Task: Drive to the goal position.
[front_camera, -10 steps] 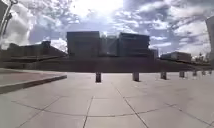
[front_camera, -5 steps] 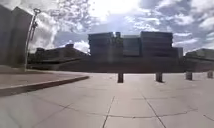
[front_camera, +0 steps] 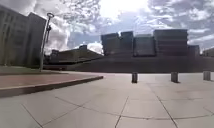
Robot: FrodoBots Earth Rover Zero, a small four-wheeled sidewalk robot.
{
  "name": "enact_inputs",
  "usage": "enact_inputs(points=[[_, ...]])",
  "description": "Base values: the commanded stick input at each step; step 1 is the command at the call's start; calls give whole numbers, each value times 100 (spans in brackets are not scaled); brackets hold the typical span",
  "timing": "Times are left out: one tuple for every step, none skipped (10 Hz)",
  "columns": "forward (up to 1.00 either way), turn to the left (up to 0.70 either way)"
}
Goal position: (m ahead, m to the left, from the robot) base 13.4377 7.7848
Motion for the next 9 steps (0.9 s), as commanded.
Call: enact_inputs(points=[[9, 0], [36, 1], [98, 1], [100, 1], [100, 1], [100, 1], [100, 1], [100, 1], [100, 1]])
